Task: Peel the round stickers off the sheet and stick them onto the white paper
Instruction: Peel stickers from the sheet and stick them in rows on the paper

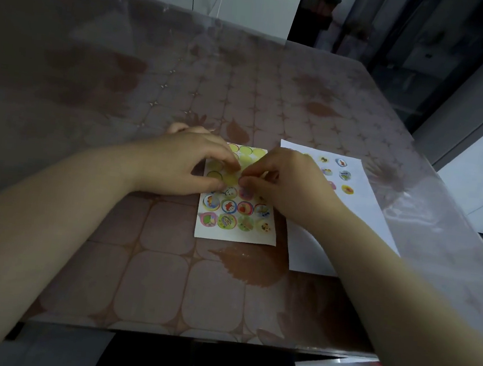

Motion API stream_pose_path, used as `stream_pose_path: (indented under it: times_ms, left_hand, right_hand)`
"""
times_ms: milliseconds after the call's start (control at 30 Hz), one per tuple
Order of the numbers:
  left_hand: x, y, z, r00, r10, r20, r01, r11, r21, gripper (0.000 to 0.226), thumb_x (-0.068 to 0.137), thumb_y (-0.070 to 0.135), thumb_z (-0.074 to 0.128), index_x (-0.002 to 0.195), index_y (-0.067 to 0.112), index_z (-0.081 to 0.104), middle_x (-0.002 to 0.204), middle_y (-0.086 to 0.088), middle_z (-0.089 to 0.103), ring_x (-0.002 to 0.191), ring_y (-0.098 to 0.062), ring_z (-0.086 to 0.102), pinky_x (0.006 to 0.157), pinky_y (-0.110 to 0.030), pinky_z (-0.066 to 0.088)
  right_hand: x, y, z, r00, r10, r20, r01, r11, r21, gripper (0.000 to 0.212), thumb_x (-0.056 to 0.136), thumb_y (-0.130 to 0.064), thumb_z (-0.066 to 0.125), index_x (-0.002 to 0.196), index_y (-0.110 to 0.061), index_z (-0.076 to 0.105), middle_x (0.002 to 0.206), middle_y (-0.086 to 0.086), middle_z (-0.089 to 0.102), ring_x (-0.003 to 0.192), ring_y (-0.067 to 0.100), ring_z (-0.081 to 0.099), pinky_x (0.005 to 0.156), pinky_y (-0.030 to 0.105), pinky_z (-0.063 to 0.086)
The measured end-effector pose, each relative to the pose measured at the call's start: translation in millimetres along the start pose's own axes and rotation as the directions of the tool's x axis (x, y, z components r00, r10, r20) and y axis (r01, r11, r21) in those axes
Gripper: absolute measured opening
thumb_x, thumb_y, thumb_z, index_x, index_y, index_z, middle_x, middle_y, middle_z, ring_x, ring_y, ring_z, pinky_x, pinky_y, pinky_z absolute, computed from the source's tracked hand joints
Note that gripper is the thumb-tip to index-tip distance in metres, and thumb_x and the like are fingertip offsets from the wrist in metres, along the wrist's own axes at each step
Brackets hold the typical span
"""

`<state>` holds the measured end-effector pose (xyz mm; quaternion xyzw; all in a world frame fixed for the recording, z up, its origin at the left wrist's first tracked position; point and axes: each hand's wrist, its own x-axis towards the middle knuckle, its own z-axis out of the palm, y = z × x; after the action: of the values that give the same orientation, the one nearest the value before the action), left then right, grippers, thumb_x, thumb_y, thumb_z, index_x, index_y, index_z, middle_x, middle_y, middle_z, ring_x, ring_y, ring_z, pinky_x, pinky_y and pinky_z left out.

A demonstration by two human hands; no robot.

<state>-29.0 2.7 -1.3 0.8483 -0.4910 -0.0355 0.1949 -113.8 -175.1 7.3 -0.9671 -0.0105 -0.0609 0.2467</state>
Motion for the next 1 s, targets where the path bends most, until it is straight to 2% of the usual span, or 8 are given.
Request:
stream_pose_path:
  times_ms: [100, 233, 367, 500, 567, 700, 833, 1000]
  left_hand:
    - [1, 3, 1, 0.999, -0.013, 0.03, 0.013, 1.0, 0.0, 0.053, 0.066, 0.064, 0.044, 0.113, 0.041, 0.054, 0.117, 0.024, 0.045, 0.123, -0.002, 0.031, 0.103, -0.034, 0.013]
    - [1, 6, 1, 0.998, -0.039, 0.042, 0.04, 0.999, -0.016, 0.051, 0.067, 0.056, 0.046, 0.115, 0.04, 0.054, 0.116, 0.024, 0.044, 0.123, -0.003, 0.031, 0.102, -0.033, 0.012]
    - [1, 7, 1, 0.997, -0.053, 0.054, 0.053, 0.999, -0.011, 0.051, 0.067, 0.057, 0.046, 0.115, 0.041, 0.054, 0.115, 0.025, 0.042, 0.121, -0.003, 0.033, 0.101, -0.035, 0.013]
    - [1, 6, 1, 0.997, -0.045, 0.069, 0.045, 0.999, 0.002, 0.049, 0.067, 0.059, 0.045, 0.114, 0.046, 0.053, 0.117, 0.025, 0.041, 0.126, -0.007, 0.03, 0.102, -0.037, 0.012]
    - [1, 6, 1, 0.997, -0.038, 0.067, 0.038, 0.999, -0.006, 0.049, 0.067, 0.06, 0.045, 0.114, 0.047, 0.053, 0.118, 0.027, 0.04, 0.125, -0.006, 0.031, 0.101, -0.035, 0.01]
    - [1, 5, 2, 0.999, -0.019, 0.047, 0.019, 1.0, -0.004, 0.06, 0.061, 0.072, 0.034, 0.114, 0.049, 0.052, 0.118, 0.027, 0.042, 0.121, -0.001, 0.032, 0.099, -0.029, 0.01]
    - [1, 3, 3, 0.999, -0.021, 0.039, 0.021, 1.0, -0.005, 0.065, 0.057, 0.073, 0.031, 0.113, 0.049, 0.052, 0.116, 0.028, 0.041, 0.121, -0.001, 0.031, 0.097, -0.027, 0.007]
    - [0, 5, 2, 0.999, -0.024, 0.041, 0.024, 1.0, -0.015, 0.063, 0.057, 0.073, 0.032, 0.113, 0.05, 0.051, 0.118, 0.026, 0.043, 0.121, -0.001, 0.032, 0.098, -0.027, 0.007]
  right_hand:
    - [-1, -2, 3, 0.999, 0.025, -0.033, -0.024, 0.999, 0.029, 0.006, 0.076, -0.026, 0.07, 0.081, -0.027, 0.074, 0.072, -0.015, 0.055, 0.067, 0.005, 0.055, 0.064, 0.024, 0.046]
    - [0, -3, 6, 0.998, 0.066, -0.024, -0.063, 0.991, 0.118, 0.007, 0.078, -0.02, 0.068, 0.075, -0.026, 0.07, 0.062, -0.018, 0.057, 0.055, -0.001, 0.054, 0.052, 0.012, 0.042]
    - [-2, -2, 1, 0.991, 0.135, 0.008, -0.128, 0.917, 0.378, 0.009, 0.08, -0.016, 0.067, 0.072, -0.022, 0.069, 0.054, -0.014, 0.063, 0.05, -0.003, 0.052, 0.048, 0.008, 0.041]
    - [-5, -2, -16, 0.98, 0.201, 0.003, -0.168, 0.811, 0.56, 0.014, 0.083, -0.016, 0.063, 0.072, -0.021, 0.068, 0.072, -0.009, 0.067, 0.056, -0.002, 0.053, 0.055, 0.012, 0.043]
    - [-8, 10, -36, 0.975, 0.224, -0.001, -0.192, 0.839, 0.51, 0.007, 0.081, -0.024, 0.065, 0.075, -0.023, 0.069, 0.081, -0.006, 0.071, 0.067, 0.002, 0.057, 0.066, 0.021, 0.044]
    - [-24, 44, -78, 0.933, 0.358, -0.027, -0.339, 0.904, 0.262, 0.018, 0.062, -0.043, 0.069, 0.075, -0.031, 0.073, 0.087, -0.008, 0.072, 0.087, 0.012, 0.063, 0.084, 0.031, 0.047]
    - [-40, 66, -70, 0.889, 0.458, 0.01, -0.446, 0.858, 0.254, 0.006, 0.071, -0.031, 0.076, 0.069, -0.025, 0.073, 0.078, -0.015, 0.069, 0.078, 0.005, 0.057, 0.067, 0.013, 0.037]
    - [-43, 74, -55, 0.867, 0.497, -0.033, -0.462, 0.826, 0.322, 0.012, 0.076, -0.033, 0.073, 0.072, -0.021, 0.074, 0.07, -0.011, 0.064, 0.069, 0.004, 0.051, 0.06, 0.015, 0.035]
